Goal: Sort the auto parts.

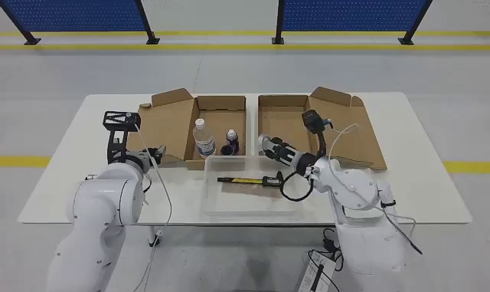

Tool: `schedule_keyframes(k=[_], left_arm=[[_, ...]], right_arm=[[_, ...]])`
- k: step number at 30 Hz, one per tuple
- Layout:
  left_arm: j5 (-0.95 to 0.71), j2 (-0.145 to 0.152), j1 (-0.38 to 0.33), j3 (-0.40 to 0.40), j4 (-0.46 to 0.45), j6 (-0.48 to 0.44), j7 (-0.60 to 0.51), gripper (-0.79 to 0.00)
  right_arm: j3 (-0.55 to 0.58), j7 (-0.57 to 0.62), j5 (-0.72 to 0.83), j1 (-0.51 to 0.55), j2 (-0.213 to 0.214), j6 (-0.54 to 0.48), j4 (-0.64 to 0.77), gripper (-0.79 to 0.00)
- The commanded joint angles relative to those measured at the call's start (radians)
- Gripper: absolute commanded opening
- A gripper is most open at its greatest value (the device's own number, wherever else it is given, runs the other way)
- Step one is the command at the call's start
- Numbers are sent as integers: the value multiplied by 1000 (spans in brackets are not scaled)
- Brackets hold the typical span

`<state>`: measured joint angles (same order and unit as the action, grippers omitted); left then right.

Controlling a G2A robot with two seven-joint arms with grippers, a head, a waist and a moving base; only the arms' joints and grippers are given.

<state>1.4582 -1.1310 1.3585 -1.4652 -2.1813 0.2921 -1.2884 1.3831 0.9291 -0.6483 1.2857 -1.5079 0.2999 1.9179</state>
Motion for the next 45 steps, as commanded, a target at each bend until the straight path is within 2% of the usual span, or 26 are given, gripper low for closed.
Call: schedule_keyframes(k=[1,7,15,29,34,45], left_arm=[[0,0,0,0,0,0,0,0],[0,0,0,0,0,0,0,0],[0,0,0,0,0,0,0,0],[0,0,0,0,0,0,0,0],[0,0,0,0,0,0,0,0],[0,0,0,0,0,0,0,0]], right_arm=[[-12,-7,-142,-25,6,58,11,-785],[-66,-12,-420,-121,13,196,-64,-785],[-115,16,-516,-282,8,237,-336,-785],[-156,60,-517,-496,-3,145,-823,-785],[-218,44,-542,-560,-17,77,-956,-785],[-301,0,-489,-668,-60,24,-1201,-785]])
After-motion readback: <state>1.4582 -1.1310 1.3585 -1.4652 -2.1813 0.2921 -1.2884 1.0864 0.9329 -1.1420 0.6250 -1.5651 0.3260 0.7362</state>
